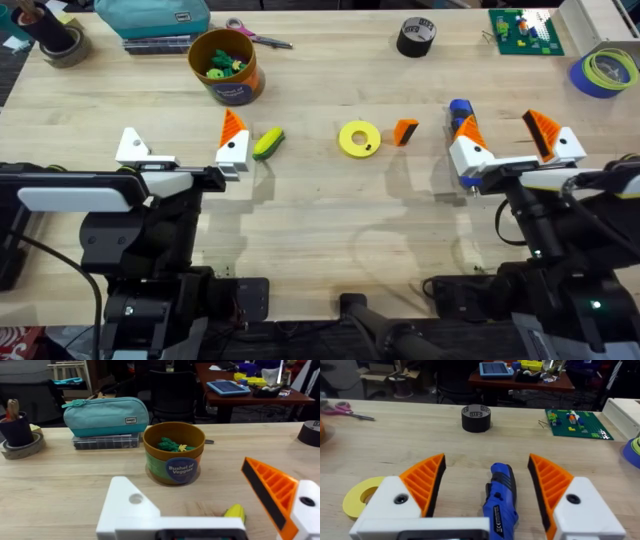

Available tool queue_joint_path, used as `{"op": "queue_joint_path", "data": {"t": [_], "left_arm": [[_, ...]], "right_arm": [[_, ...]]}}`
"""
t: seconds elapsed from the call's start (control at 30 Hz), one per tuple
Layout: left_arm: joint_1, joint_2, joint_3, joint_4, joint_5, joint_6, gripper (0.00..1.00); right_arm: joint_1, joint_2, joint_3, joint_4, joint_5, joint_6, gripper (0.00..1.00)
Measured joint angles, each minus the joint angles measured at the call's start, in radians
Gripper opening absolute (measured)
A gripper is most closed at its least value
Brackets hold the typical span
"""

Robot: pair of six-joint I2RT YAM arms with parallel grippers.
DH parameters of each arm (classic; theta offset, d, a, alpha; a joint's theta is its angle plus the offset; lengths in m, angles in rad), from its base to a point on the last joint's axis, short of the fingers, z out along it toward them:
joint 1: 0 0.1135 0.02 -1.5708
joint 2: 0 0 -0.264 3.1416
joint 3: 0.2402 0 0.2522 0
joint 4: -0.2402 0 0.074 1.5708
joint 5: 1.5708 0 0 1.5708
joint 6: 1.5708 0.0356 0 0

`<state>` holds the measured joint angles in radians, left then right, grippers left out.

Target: Pick up the gripper from the table and insert it into the empty holder that is missing its gripper. Then pick up a screw, insert it into the mounting hole, and use the screwdriver to tighten it. Finally, clean up the table by picking up the vegetable and placing it into the bucket.

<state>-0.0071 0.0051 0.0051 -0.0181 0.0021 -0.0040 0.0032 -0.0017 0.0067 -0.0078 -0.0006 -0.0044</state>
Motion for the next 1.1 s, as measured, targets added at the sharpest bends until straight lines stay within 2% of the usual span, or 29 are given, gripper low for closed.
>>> {"op": "queue_joint_path", "data": {"t": [0.37,0.47,0.53,0.67,0.83,0.97,1.1], "left_arm": [[0.000,0.000,0.000,0.018,0.001,0.000,0.985],[0.000,0.000,0.002,0.052,0.002,-0.013,0.985],[0.000,0.000,0.011,0.037,0.002,-0.024,0.985],[0.000,0.000,0.089,-0.043,0.002,-0.035,0.985],[0.000,0.044,0.289,-0.188,0.002,-0.040,0.985],[0.000,0.174,0.451,-0.305,0.002,-0.041,0.986],[0.000,0.368,0.608,-0.448,0.002,-0.042,0.985]], "right_arm": [[0.000,0.000,0.000,0.018,0.000,0.000,0.995],[0.000,0.000,0.006,0.020,0.000,0.000,0.996],[0.000,0.000,0.025,-0.001,0.000,0.000,0.995],[0.000,0.006,0.149,-0.086,0.000,0.000,0.996],[0.000,0.072,0.368,-0.235,0.000,0.000,0.995],[0.000,0.209,0.528,-0.343,0.000,0.000,0.995],[0.000,0.413,0.698,-0.487,0.000,0.000,0.995]]}}
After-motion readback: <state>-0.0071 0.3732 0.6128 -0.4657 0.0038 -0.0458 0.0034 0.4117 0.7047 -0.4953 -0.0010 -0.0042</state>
